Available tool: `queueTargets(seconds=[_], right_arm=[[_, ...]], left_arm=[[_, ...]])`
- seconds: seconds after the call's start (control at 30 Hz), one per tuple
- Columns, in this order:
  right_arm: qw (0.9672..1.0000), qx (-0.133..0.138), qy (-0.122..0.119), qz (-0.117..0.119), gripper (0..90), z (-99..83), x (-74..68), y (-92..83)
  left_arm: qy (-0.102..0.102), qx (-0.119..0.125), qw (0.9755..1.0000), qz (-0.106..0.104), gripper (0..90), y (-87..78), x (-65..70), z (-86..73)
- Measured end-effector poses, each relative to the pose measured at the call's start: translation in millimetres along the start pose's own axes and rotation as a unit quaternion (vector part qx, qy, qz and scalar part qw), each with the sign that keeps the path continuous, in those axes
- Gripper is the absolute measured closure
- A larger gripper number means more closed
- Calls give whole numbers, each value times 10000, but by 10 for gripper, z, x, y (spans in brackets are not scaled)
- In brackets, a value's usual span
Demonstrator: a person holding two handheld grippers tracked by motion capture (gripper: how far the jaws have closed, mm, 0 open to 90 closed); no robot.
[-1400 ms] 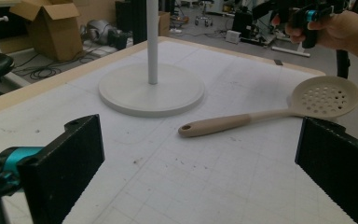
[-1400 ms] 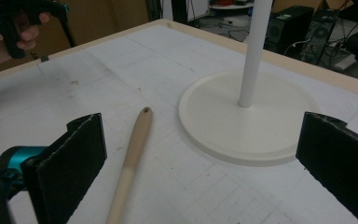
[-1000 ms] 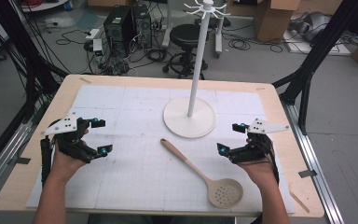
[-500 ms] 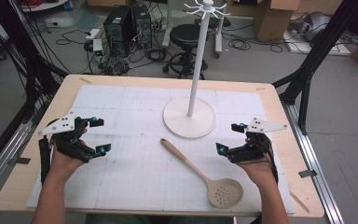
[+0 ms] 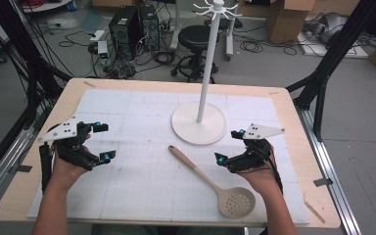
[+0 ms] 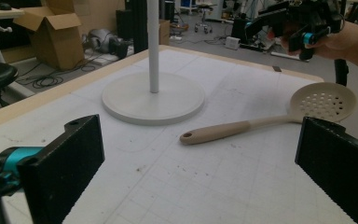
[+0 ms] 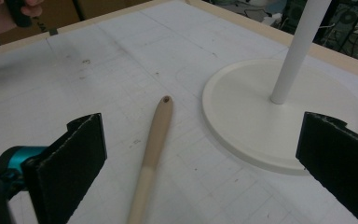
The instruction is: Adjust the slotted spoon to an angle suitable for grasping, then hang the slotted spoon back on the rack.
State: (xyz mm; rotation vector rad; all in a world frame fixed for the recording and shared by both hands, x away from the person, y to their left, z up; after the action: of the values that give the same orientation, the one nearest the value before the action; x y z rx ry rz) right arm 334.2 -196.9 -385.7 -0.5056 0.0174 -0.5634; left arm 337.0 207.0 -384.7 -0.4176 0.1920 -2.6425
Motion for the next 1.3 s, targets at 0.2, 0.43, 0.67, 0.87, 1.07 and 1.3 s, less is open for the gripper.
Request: queueTargets(seconds=[0.2,0.43,0.67,0.87,1.07,1.3], right_arm=[[9998,-177,-45,51,0,10,-69,81],[9992,-321,-144,183,0,45,-107,182],[9986,-406,-186,281,0,76,-142,241],[9964,-812,-147,191,0,27,-138,293],[9937,-1049,-193,338,1,43,-178,378],[9903,-1273,-290,470,1,75,-198,492]], left_arm=[[16,-69,10000,30,17,10,5,-11],[46,-112,9999,74,17,-8,11,-14],[32,-97,9999,64,17,-5,8,-12],[52,-48,10000,64,17,-25,22,5],[36,-16,10000,19,17,-17,-5,11],[38,-75,10000,21,17,5,3,-3]])
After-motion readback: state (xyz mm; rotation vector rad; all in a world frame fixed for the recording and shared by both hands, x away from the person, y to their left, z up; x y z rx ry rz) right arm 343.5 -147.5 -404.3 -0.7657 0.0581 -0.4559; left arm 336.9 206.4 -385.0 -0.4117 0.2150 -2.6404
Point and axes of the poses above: each handheld gripper's, and its own axes: y roughly forward along the jaws, z roughly out of its top, x roughly to its right, the point moved 6 cm from there along y, roughly forward along the jaws, and after that the axes turned 12 degrees about -y, right-handed, at the moved point
